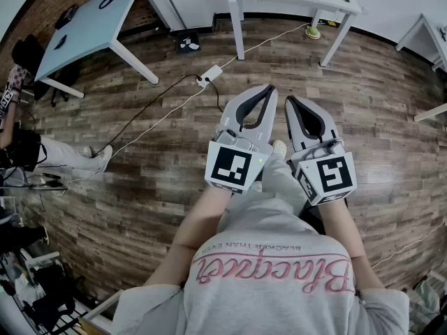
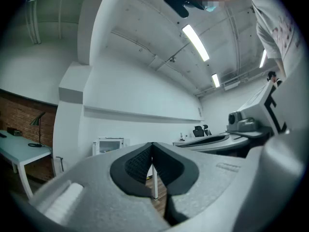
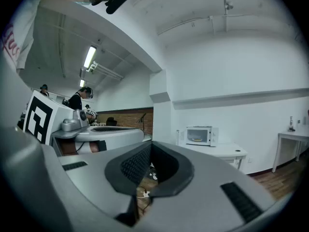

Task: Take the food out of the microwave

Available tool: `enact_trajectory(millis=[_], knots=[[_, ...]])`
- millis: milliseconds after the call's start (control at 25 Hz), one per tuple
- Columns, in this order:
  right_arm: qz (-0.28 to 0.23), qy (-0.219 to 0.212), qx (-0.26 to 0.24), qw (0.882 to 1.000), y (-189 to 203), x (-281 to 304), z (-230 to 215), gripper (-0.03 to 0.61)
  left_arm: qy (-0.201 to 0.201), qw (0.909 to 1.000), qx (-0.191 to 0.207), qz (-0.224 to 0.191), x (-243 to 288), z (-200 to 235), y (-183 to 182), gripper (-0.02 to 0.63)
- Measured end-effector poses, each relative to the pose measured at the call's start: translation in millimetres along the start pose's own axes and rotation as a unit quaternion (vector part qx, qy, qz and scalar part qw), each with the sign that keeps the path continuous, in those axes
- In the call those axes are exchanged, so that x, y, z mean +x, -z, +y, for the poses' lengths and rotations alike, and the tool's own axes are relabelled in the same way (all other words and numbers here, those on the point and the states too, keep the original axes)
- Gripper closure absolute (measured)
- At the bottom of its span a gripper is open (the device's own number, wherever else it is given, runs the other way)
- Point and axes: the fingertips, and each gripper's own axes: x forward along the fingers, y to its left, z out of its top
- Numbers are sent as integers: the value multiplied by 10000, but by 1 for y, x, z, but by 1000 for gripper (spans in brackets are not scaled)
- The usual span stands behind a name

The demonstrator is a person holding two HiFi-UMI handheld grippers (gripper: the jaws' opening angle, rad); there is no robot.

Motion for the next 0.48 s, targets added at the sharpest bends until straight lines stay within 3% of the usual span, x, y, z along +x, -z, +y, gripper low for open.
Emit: enact_trajectory(millis=[480], knots=[[-5, -239, 42, 9997, 8, 55, -39, 568, -190, 9997, -3, 135, 51, 40, 19, 607]])
